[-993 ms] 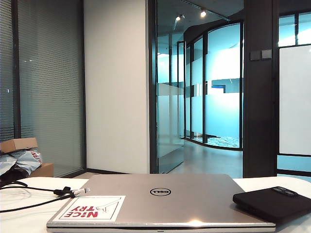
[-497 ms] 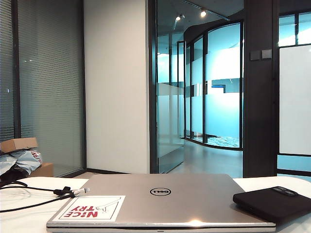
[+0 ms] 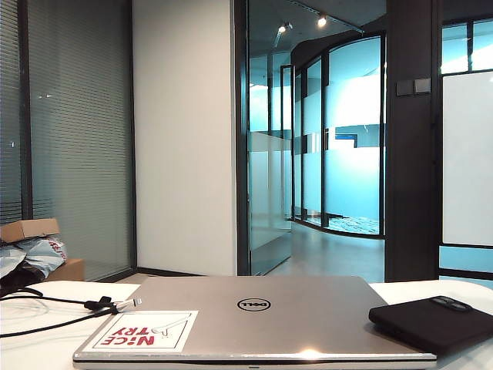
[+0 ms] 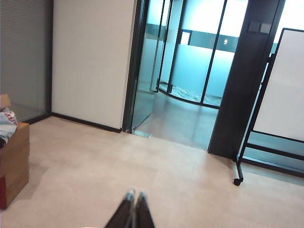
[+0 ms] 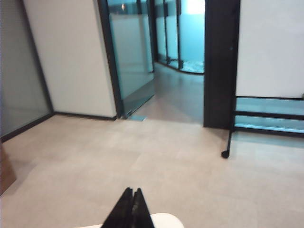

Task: Pick up the charging cable and the phone, plug the charging cable into the charging port on the phone, and finally place them back on the table.

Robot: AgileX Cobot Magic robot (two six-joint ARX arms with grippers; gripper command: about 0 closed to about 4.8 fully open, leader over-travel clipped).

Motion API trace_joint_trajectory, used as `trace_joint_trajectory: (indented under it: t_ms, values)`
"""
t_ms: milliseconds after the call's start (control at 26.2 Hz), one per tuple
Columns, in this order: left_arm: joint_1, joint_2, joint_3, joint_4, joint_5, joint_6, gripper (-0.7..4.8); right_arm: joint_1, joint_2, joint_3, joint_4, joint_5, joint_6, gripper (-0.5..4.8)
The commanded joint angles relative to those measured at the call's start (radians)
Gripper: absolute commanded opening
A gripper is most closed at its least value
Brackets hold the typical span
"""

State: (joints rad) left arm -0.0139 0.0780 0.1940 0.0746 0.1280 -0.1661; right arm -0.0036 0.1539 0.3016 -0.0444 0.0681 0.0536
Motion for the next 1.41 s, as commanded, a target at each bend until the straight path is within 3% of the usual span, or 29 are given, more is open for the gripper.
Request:
trace_joint_trajectory:
  t_ms: [38, 573, 726, 840, 1108, 1414]
  values:
    - [0.000, 0.072, 0.034, 0.062, 0.002, -0.002, -0.06, 0.001, 0.070, 0.059, 0.025, -0.057, 0.003, -0.05]
    - [-0.002, 0.513, 0.162, 0.240, 0.003, 0.019, -0.06, 0.016, 0.351, 0.252, 0.026, -0.205, 0.003, -0.05]
    - [-0.037, 0.628, 0.192, 0.254, 0.003, 0.090, -0.06, 0.119, 0.415, 0.286, 0.027, -0.204, 0.003, -0.05]
    - [-0.106, 0.715, 0.208, 0.299, 0.003, 0.136, -0.06, 0.276, 0.458, 0.296, 0.026, -0.199, 0.002, -0.05]
    - [-0.152, 0.812, 0.209, 0.316, 0.003, 0.137, -0.06, 0.507, 0.465, 0.296, -0.027, -0.173, -0.023, -0.05]
    - [-0.172, 0.894, 0.209, 0.297, 0.003, 0.264, -0.06, 0.657, 0.465, 0.296, -0.126, -0.153, -0.145, -0.05]
